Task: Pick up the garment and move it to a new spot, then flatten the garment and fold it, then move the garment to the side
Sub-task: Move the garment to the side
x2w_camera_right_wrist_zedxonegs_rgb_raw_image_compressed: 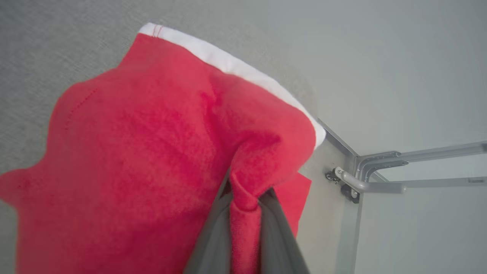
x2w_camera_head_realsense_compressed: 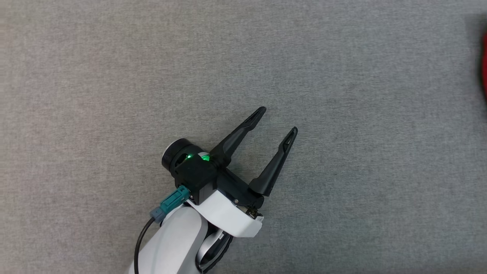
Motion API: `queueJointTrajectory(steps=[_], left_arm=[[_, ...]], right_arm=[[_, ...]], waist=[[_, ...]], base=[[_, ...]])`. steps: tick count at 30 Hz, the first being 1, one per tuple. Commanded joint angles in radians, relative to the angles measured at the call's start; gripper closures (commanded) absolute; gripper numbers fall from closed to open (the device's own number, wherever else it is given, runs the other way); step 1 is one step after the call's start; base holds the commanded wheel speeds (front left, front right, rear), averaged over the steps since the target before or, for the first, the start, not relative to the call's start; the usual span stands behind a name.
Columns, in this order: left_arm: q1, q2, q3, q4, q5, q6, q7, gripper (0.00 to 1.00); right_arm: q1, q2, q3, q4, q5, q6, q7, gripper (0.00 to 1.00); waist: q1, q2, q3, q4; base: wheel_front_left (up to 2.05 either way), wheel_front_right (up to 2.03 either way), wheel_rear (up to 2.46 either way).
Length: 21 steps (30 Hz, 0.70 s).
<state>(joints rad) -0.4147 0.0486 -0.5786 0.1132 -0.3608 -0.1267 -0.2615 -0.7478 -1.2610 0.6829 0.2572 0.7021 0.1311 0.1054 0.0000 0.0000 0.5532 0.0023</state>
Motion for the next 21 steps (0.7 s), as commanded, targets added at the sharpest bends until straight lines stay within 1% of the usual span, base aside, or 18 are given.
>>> queueJointTrajectory(steps=[1,5,9,14,17,21], left_arm=[[-0.008,0.005,0.001,0.004,0.001,-0.004,-0.002,0.0],[-0.002,0.004,0.009,0.003,-0.007,-0.004,-0.002,0.0],[0.002,0.004,0.011,-0.004,-0.019,-0.005,-0.002,0.0],[-0.014,0.005,0.006,-0.011,-0.028,-0.004,-0.002,0.0],[-0.028,0.004,0.022,-0.021,-0.046,-0.002,-0.002,0.0],[-0.041,0.005,0.029,-0.026,-0.056,0.0,-0.002,0.0]], right_arm=[[0.028,-0.038,-0.021,0.005,0.004,-0.001,-0.003,1.0],[0.087,-0.113,-0.054,0.026,-0.001,-0.001,-0.01,1.0],[0.136,-0.157,-0.074,0.055,-0.034,-0.001,-0.005,1.0],[0.178,-0.177,-0.11,0.109,-0.099,-0.001,0.014,1.0],[0.209,-0.183,-0.13,0.144,-0.113,-0.001,0.02,1.0],[0.241,-0.179,-0.149,0.184,-0.099,-0.001,0.009,1.0]], waist=[[0.0,0.0,0.006,0.016],[0.0,0.0,0.011,0.044],[0.0,0.0,0.017,0.068],[0.0,0.0,0.035,0.1],[0.0,0.0,0.045,0.119],[0.0,0.0,0.056,0.134]], base=[[0.0,0.0,0.0],[0.0,0.0,0.0],[0.0,0.0,0.0],[0.0,0.0,0.0],[0.0,0.0,0.0],[0.0,0.0,0.0]])
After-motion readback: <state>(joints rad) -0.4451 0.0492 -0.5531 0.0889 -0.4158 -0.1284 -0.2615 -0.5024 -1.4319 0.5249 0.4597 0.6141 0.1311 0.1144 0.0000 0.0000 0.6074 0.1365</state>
